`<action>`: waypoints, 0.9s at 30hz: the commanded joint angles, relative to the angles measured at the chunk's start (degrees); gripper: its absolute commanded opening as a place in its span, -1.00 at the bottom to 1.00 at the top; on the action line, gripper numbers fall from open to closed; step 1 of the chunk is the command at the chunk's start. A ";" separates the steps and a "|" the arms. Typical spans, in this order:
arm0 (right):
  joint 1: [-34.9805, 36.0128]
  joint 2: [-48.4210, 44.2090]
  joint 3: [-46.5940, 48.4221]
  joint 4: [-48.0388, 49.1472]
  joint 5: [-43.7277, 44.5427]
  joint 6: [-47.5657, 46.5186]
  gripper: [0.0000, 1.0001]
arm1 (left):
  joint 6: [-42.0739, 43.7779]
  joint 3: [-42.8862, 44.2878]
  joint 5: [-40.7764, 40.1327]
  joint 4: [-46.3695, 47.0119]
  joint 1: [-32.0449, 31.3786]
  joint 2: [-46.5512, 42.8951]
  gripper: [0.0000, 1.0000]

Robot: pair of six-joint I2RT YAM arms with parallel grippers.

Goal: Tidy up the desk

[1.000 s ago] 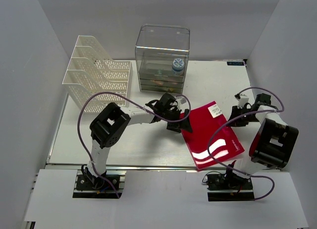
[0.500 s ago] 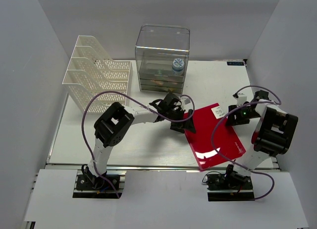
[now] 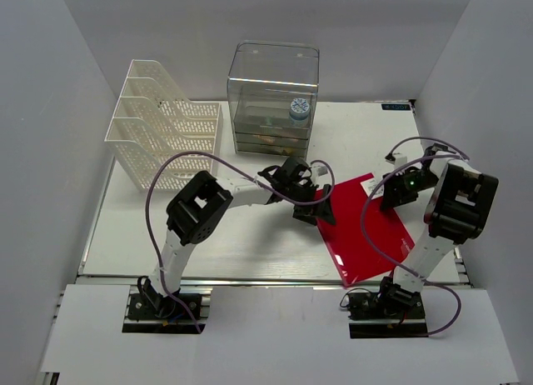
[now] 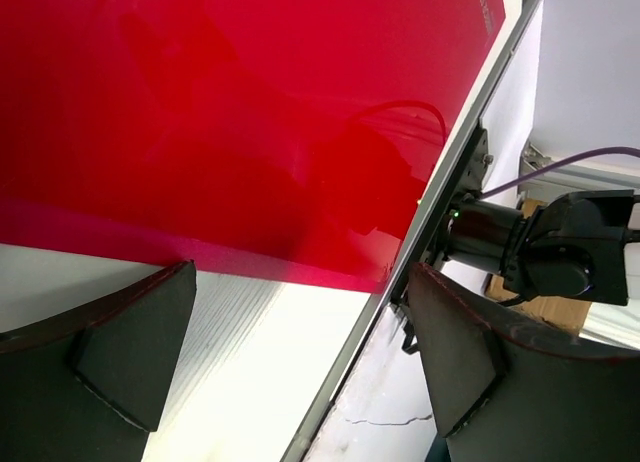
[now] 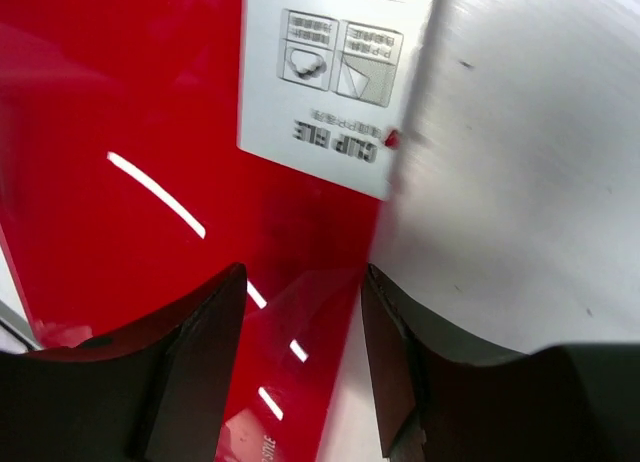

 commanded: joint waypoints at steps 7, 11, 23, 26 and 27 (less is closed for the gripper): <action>3.59 10.95 2.81 -9.84 6.74 -11.69 0.08 | -0.07 4.60 -2.47 -4.72 -1.21 7.28 0.96; 3.42 12.88 7.63 -15.72 3.50 -16.17 -0.01 | -0.78 7.25 -2.03 -4.46 -1.21 9.30 0.96; 5.44 14.82 11.17 -26.46 -3.89 -23.39 0.00 | -2.27 11.56 -1.06 -3.41 -1.21 13.78 0.96; 5.53 14.30 10.82 -25.67 -5.38 -22.34 0.04 | -2.36 10.95 -0.88 -2.88 -1.21 14.83 0.96; 5.44 14.03 10.29 -25.06 -5.91 -21.90 0.05 | -2.45 10.33 -0.80 -2.62 -1.21 15.01 0.96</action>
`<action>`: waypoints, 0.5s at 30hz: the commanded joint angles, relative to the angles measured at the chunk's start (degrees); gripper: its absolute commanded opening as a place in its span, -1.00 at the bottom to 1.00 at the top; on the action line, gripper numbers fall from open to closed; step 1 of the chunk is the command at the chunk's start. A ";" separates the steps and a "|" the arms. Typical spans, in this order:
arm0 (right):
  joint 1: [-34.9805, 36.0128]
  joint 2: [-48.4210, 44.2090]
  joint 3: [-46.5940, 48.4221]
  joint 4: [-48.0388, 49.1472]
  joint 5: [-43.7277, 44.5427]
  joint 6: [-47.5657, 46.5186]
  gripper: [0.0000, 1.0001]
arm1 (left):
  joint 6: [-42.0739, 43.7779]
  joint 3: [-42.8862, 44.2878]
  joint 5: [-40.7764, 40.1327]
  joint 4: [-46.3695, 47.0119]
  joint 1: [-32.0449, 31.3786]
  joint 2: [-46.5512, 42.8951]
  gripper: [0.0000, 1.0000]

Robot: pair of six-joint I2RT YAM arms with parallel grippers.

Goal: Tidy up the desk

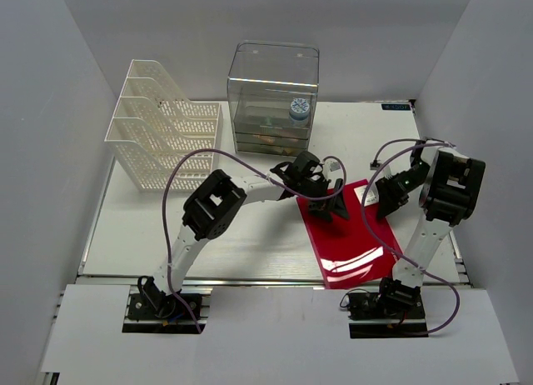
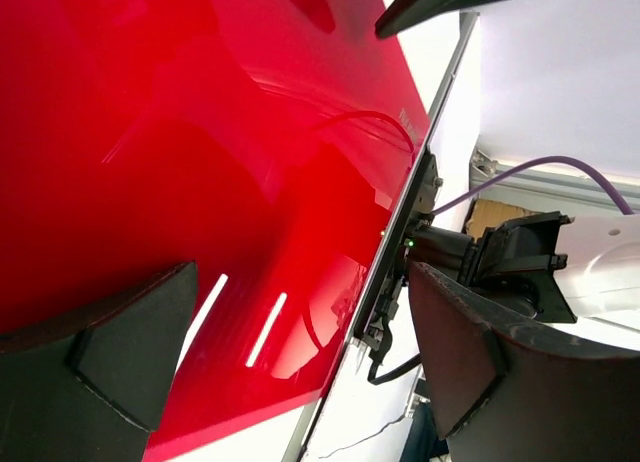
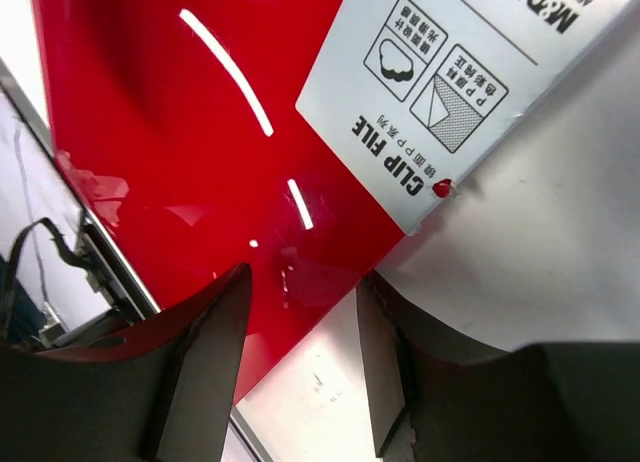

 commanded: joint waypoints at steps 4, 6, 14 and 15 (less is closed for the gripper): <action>1.62 0.28 -3.77 4.10 -6.44 2.03 0.04 | 2.08 -3.01 -6.22 -3.59 -0.93 5.51 0.96; 1.53 -0.42 -3.95 7.61 -6.19 5.89 0.00 | 2.25 -2.92 -6.83 -3.42 -0.93 4.81 0.96; 0.74 -4.47 -8.17 20.18 -0.65 17.76 -0.01 | 9.28 -1.51 -16.93 -14.83 0.30 -6.61 0.96; 0.56 -5.17 -8.43 21.75 -0.04 19.60 0.01 | 9.28 -2.56 -19.98 -16.50 0.30 -8.19 0.96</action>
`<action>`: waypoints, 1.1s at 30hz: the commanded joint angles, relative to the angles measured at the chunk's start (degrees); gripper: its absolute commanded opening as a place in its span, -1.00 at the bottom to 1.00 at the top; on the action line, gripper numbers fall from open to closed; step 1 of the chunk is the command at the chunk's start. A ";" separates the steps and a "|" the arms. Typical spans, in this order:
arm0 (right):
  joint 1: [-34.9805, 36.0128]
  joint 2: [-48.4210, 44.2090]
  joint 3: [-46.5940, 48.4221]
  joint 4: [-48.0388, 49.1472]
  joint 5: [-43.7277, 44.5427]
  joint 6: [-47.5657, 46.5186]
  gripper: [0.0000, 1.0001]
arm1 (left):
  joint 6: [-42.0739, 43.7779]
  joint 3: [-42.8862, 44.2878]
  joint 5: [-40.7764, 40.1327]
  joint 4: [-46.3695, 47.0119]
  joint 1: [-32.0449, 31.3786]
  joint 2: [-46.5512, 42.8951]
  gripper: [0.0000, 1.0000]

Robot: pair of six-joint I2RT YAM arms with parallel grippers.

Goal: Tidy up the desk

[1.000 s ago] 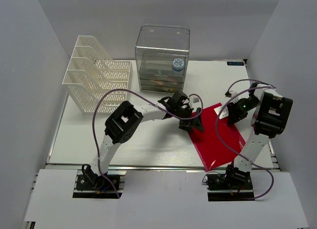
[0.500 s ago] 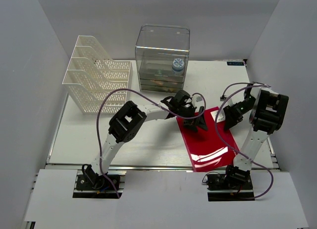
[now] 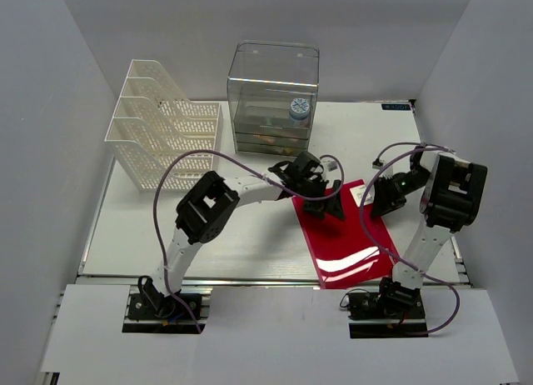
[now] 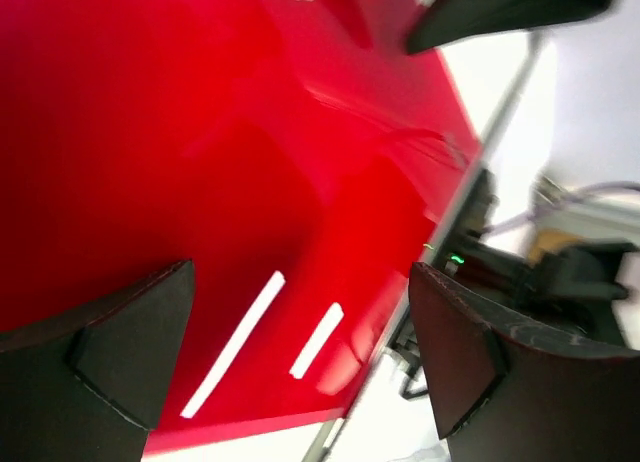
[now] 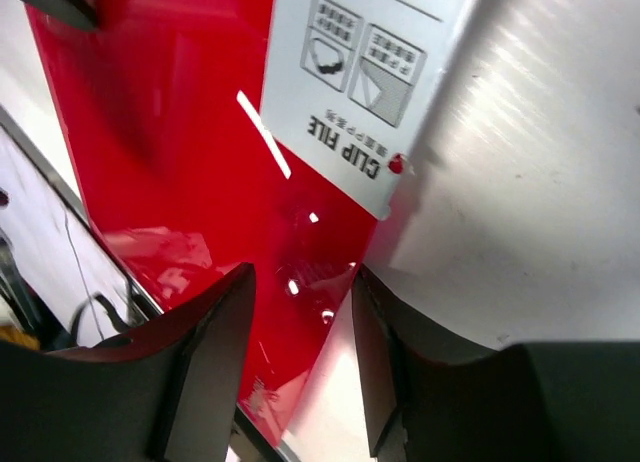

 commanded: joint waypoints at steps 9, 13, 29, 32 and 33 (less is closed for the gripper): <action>0.61 -3.68 -2.84 16.83 5.05 10.61 0.10 | -4.24 -26.66 -21.55 -6.85 1.02 -19.58 0.96; 0.61 -4.82 -4.25 18.50 5.58 12.03 0.11 | -7.93 -29.13 -20.68 -5.78 -0.12 -19.58 0.96; 2.62 -2.72 -7.06 18.24 4.08 12.20 0.10 | -18.74 -25.79 -13.82 -7.19 -2.31 -10.62 0.96; 2.89 -3.15 -7.67 19.12 3.91 13.69 0.10 | -22.26 -27.11 -14.52 -5.61 -2.93 -9.91 0.96; 3.07 -3.33 -7.76 19.21 3.73 14.31 0.10 | -23.75 -27.37 -15.39 -5.52 -2.93 -9.91 0.96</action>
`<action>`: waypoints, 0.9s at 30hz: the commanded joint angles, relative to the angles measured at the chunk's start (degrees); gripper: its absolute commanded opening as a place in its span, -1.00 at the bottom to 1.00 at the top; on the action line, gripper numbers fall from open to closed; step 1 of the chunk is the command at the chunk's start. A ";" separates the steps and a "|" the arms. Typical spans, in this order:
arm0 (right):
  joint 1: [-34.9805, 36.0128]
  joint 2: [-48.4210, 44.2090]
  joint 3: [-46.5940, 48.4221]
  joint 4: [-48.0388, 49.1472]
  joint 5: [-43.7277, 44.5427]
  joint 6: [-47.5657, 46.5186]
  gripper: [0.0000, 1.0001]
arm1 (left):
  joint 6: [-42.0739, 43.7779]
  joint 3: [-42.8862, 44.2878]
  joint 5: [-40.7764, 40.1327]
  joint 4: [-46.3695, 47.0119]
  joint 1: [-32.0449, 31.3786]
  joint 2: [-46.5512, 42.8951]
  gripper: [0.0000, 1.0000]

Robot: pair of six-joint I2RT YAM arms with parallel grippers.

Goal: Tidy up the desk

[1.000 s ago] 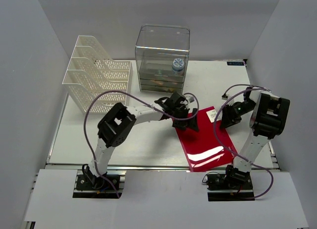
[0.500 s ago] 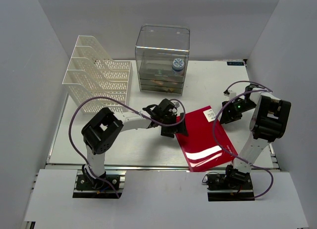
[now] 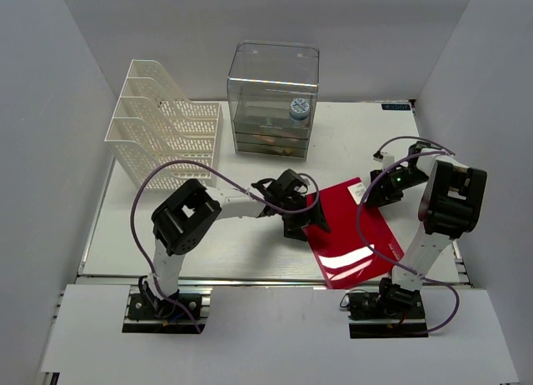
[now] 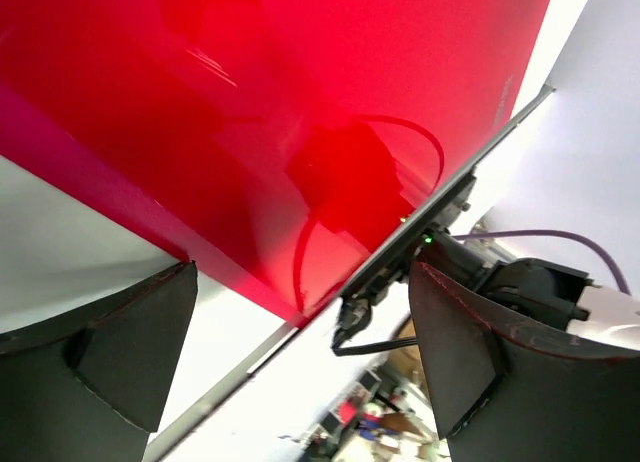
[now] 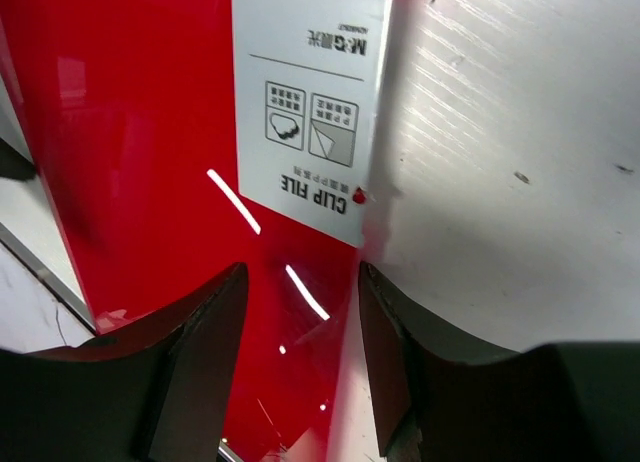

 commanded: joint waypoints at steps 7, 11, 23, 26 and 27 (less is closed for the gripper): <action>1.93 3.25 -1.92 1.93 1.23 0.63 0.09 | -5.28 -1.12 -6.88 -7.03 -1.93 8.02 0.96; 2.55 3.60 -1.75 -0.44 -2.19 -1.03 0.04 | -5.64 0.64 -6.79 -6.85 -1.93 9.95 0.96; 3.25 5.71 1.24 -7.75 -8.89 -8.94 0.13 | -4.32 4.16 -6.09 -6.50 -1.93 16.46 0.96; 3.43 6.85 1.50 -10.45 -9.13 -12.01 0.18 | -4.14 4.86 -5.56 -6.32 -1.40 17.25 0.96; 3.43 7.64 1.94 -12.30 -9.93 -13.50 0.18 | -4.06 5.13 -5.64 -6.41 -1.40 17.60 0.96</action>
